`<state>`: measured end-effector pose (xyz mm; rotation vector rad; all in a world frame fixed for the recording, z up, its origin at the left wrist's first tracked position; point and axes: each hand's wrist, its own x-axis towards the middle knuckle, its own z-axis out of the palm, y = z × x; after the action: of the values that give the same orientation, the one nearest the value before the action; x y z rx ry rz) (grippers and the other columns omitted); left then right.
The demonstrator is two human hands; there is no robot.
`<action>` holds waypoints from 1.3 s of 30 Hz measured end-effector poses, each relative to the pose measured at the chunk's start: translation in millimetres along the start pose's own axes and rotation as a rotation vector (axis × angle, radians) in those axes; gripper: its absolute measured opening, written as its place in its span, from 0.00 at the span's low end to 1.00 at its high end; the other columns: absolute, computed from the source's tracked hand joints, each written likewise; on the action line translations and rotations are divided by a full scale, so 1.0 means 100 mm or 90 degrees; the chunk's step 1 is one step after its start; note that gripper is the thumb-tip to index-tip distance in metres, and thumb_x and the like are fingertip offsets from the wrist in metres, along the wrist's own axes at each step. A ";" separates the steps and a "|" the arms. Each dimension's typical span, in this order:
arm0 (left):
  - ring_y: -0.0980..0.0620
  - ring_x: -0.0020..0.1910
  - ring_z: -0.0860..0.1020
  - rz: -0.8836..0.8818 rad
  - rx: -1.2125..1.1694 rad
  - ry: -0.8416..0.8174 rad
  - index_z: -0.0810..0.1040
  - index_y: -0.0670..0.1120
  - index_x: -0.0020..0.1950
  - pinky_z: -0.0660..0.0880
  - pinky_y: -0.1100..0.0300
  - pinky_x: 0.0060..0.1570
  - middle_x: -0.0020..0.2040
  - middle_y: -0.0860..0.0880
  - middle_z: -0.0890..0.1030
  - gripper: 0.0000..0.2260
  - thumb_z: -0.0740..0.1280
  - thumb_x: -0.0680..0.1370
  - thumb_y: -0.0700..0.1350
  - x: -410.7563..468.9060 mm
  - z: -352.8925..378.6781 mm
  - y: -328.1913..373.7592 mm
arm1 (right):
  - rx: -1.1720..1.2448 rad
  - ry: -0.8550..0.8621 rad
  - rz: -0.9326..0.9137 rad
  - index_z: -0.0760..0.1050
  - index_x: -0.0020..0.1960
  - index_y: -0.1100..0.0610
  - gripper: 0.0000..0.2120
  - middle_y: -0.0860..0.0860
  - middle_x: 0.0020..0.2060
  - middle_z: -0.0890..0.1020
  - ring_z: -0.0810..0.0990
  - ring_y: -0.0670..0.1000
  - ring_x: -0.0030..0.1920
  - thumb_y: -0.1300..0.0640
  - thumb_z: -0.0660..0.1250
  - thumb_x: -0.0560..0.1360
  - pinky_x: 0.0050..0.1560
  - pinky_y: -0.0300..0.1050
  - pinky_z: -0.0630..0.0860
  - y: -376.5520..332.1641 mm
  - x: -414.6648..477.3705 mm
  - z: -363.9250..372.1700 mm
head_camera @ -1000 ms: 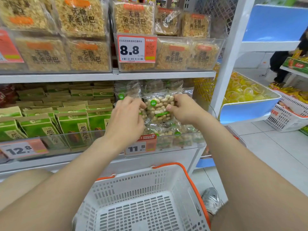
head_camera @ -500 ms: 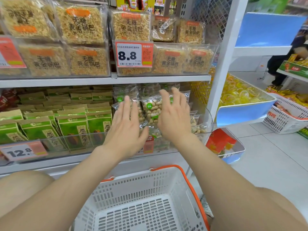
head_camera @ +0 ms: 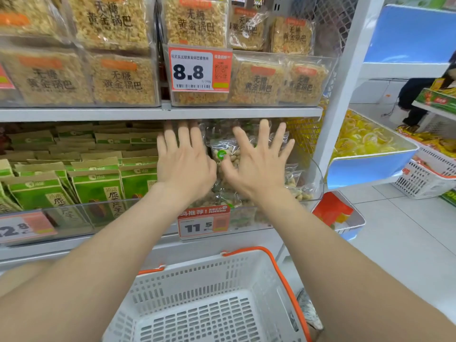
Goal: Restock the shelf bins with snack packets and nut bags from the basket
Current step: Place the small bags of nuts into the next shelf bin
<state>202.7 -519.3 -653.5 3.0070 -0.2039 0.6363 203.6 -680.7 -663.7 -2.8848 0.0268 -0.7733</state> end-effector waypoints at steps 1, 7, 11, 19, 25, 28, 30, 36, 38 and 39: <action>0.30 0.71 0.66 0.007 -0.007 -0.008 0.62 0.38 0.77 0.63 0.36 0.72 0.73 0.35 0.69 0.34 0.51 0.76 0.56 0.03 0.03 -0.01 | 0.024 -0.028 0.002 0.61 0.74 0.42 0.29 0.62 0.80 0.57 0.43 0.76 0.79 0.37 0.57 0.75 0.73 0.80 0.45 0.02 0.03 0.02; 0.32 0.83 0.50 0.057 0.006 -0.054 0.45 0.42 0.85 0.46 0.38 0.81 0.85 0.39 0.50 0.35 0.53 0.83 0.55 0.18 0.17 -0.05 | 0.090 -0.160 0.003 0.48 0.81 0.39 0.33 0.60 0.84 0.47 0.34 0.76 0.78 0.36 0.51 0.78 0.75 0.78 0.39 0.09 0.22 0.16; 0.33 0.83 0.45 0.084 0.023 -0.075 0.40 0.42 0.85 0.44 0.37 0.81 0.86 0.41 0.45 0.36 0.52 0.83 0.54 0.24 0.22 -0.11 | 0.109 -0.211 0.008 0.40 0.83 0.37 0.35 0.58 0.84 0.41 0.32 0.74 0.78 0.36 0.51 0.79 0.77 0.73 0.37 0.12 0.32 0.15; 0.35 0.81 0.54 0.116 -0.038 0.016 0.52 0.38 0.84 0.50 0.37 0.80 0.82 0.38 0.58 0.36 0.61 0.78 0.43 -0.08 0.00 -0.07 | 0.062 -0.129 -0.004 0.45 0.83 0.46 0.36 0.64 0.82 0.51 0.41 0.73 0.80 0.36 0.53 0.81 0.78 0.73 0.43 0.12 0.10 -0.07; 0.40 0.66 0.72 0.238 -0.133 0.073 0.74 0.44 0.68 0.69 0.45 0.65 0.66 0.44 0.74 0.17 0.63 0.79 0.42 -0.65 -0.09 0.08 | 0.035 -0.183 0.198 0.40 0.84 0.59 0.36 0.67 0.82 0.47 0.43 0.73 0.80 0.44 0.50 0.84 0.79 0.69 0.46 0.16 -0.31 -0.21; 0.43 0.71 0.73 0.361 -0.103 -0.007 0.74 0.48 0.71 0.72 0.45 0.67 0.70 0.48 0.76 0.18 0.65 0.80 0.44 -0.82 0.06 0.10 | -0.009 -0.215 0.219 0.41 0.84 0.57 0.37 0.70 0.81 0.48 0.46 0.72 0.80 0.43 0.51 0.82 0.80 0.67 0.47 0.29 -0.48 -0.26; 0.43 0.75 0.72 0.364 -0.050 -0.023 0.74 0.48 0.74 0.73 0.42 0.70 0.74 0.48 0.76 0.23 0.70 0.79 0.46 -0.86 0.12 0.10 | -0.015 -0.248 0.206 0.42 0.84 0.58 0.36 0.70 0.81 0.49 0.46 0.72 0.81 0.44 0.50 0.83 0.80 0.66 0.46 0.36 -0.57 -0.25; 0.44 0.80 0.67 0.328 -0.046 -0.043 0.70 0.50 0.78 0.64 0.43 0.78 0.78 0.50 0.73 0.23 0.65 0.82 0.45 -0.77 0.17 0.17 | -0.015 -0.339 0.123 0.37 0.85 0.57 0.35 0.60 0.83 0.39 0.34 0.68 0.81 0.43 0.45 0.84 0.80 0.64 0.37 0.56 -0.55 -0.05; 0.44 0.81 0.65 0.321 -0.056 -0.060 0.68 0.50 0.80 0.61 0.44 0.80 0.79 0.50 0.71 0.23 0.63 0.84 0.45 -0.73 0.19 0.16 | -0.011 -0.349 0.129 0.38 0.85 0.54 0.34 0.58 0.84 0.38 0.34 0.66 0.81 0.43 0.44 0.84 0.80 0.64 0.37 0.58 -0.48 -0.02; 0.44 0.81 0.64 0.314 -0.059 -0.066 0.67 0.50 0.81 0.59 0.45 0.80 0.79 0.50 0.70 0.23 0.62 0.84 0.45 -0.72 0.20 0.16 | -0.006 -0.352 0.133 0.38 0.85 0.53 0.34 0.57 0.84 0.39 0.34 0.65 0.82 0.43 0.43 0.84 0.80 0.64 0.37 0.58 -0.45 0.00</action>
<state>143.1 -528.5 -700.6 2.9047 -0.9713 0.4787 166.0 -735.7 -694.6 -2.9319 0.2595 0.0681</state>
